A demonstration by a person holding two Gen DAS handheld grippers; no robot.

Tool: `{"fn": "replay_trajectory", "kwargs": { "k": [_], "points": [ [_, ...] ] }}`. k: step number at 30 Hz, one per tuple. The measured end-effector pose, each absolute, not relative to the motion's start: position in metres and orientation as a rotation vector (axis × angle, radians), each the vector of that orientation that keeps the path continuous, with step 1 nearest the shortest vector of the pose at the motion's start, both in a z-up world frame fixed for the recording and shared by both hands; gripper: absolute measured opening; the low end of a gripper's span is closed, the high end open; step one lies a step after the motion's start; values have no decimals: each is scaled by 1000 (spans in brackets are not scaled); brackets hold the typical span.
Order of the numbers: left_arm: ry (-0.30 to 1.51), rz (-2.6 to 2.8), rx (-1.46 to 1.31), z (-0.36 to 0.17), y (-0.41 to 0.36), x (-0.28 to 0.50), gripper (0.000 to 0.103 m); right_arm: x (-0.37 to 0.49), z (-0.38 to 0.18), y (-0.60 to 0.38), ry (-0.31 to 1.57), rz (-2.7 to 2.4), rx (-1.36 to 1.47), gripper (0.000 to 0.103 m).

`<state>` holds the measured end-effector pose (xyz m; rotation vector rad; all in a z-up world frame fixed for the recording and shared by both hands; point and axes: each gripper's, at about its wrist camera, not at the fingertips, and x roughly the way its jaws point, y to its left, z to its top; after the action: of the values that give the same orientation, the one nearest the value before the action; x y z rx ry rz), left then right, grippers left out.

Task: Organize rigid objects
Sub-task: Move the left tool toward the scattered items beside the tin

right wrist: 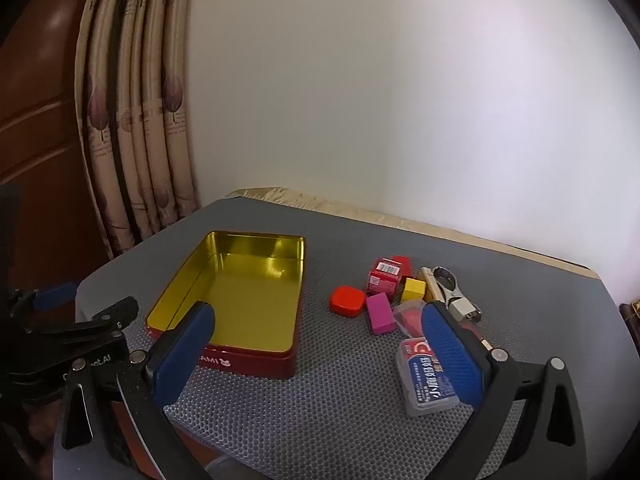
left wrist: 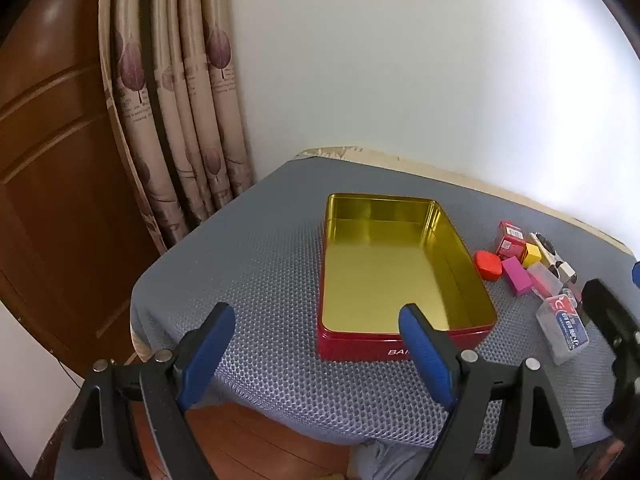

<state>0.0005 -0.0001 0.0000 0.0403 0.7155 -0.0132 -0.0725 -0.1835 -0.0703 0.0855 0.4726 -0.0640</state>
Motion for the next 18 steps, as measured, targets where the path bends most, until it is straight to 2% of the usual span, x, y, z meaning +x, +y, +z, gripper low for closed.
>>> {"fn": "replay_trajectory", "kwargs": {
  "k": [6,18],
  "points": [
    [694,-4,79,1,-4,-2,86,-83,-61,-189,458,-57,117,102],
    [784,-157,146,-7,-37,-8,86,-137,-68,-305,490,-278,251,103]
  ]
}}
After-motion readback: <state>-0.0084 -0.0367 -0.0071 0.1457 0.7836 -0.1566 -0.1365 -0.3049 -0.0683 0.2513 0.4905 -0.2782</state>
